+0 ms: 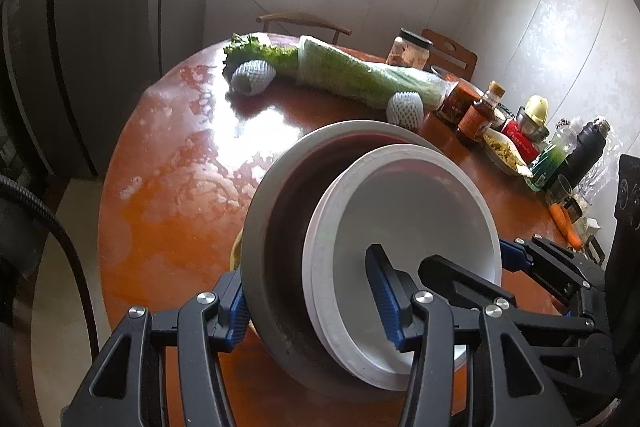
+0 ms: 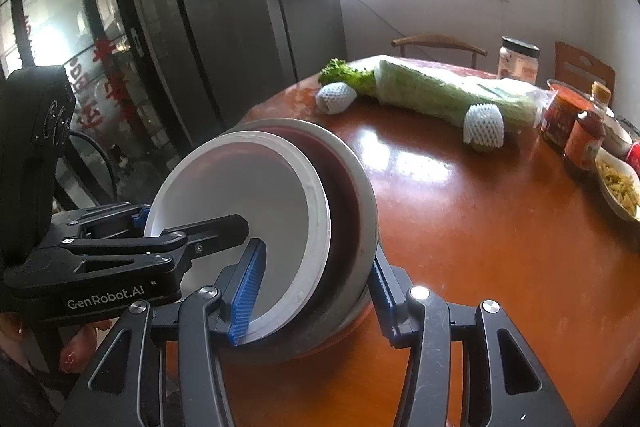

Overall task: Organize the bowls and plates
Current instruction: 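Lift the steel bowl with nested paper bowls toward the plate stack, then lower the steel bowl onto the stacked plates and steel pan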

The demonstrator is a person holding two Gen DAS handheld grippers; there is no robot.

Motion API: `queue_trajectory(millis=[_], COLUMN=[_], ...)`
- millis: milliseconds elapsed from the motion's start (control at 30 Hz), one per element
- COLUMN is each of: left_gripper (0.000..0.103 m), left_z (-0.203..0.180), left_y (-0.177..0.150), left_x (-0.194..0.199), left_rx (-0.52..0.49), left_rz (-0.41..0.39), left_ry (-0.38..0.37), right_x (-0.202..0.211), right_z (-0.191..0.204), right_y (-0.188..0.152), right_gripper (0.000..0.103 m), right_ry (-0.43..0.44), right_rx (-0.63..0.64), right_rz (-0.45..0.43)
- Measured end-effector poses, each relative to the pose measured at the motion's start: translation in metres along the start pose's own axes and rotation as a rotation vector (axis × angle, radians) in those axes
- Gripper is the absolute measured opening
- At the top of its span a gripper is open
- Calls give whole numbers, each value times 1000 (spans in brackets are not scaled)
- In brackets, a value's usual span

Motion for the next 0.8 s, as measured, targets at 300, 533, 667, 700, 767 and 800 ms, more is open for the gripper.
queue_trajectory(millis=[300,533,667,700,767,800], left_gripper=[52,52,51,51,51,51], left_z=[6,10,9,9,9,9], left_y=[-5,-7,-8,-8,-8,-8], left_x=[-9,-15,-18,-18,-19,-19], left_rx=[-15,-19,-23,-22,-23,-24], left_rz=[-7,-7,-5,-4,-4,-5], left_ry=[28,33,31,30,30,30], right_x=[-14,-22,-24,-24,-25,-26], right_z=[-3,-3,-6,-7,-9,-9], right_y=[-7,-9,-10,-11,-11,-11], right_gripper=[52,52,52,52,52,52], right_ry=[5,-20,-28,-30,-33,-34], right_rx=[-12,7,-1,-3,-4,-5], right_rz=[22,38,42,42,44,44])
Point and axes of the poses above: each gripper's, at about its wrist camera, not at the fingertips, and x roughly against the way its jaws point, z to its left, y to its top, the point moved 7 cm from there along -x, roughly the way its jaws point, and after that the axes turned 11 degrees about y, right-handed, at the moved point
